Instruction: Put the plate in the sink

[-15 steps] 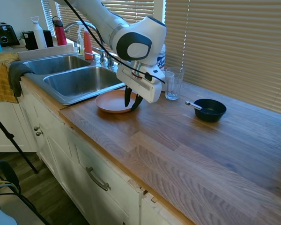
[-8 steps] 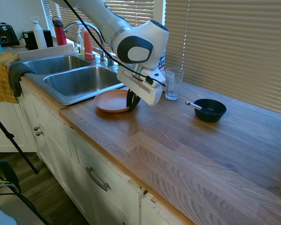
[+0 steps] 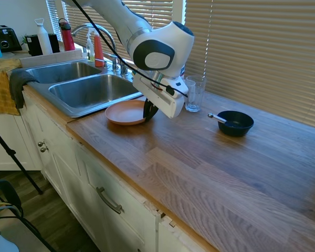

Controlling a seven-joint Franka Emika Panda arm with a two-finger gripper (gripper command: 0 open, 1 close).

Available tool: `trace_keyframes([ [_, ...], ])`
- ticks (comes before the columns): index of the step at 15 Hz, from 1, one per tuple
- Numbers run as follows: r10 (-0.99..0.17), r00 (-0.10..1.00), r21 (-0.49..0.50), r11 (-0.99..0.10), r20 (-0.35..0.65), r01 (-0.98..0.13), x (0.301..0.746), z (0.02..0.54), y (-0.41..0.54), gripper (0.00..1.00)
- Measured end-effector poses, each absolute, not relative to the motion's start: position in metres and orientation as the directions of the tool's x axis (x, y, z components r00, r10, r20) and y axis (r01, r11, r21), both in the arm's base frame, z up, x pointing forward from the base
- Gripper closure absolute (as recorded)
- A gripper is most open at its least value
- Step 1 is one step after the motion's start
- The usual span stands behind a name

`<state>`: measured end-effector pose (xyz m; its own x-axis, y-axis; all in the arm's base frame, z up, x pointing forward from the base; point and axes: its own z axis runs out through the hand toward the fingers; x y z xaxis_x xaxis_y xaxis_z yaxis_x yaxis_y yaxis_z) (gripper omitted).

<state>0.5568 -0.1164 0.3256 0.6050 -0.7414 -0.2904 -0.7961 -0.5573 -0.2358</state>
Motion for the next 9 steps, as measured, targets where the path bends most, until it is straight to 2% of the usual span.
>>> trace_keyframes([
  [5,-0.723,0.638,-0.284,-0.574,-0.265,-0.768,0.561,0.364,-0.098,1.00],
  [9,-0.707,0.670,-0.298,-0.604,-0.227,-0.739,0.568,0.409,-0.028,1.00],
])
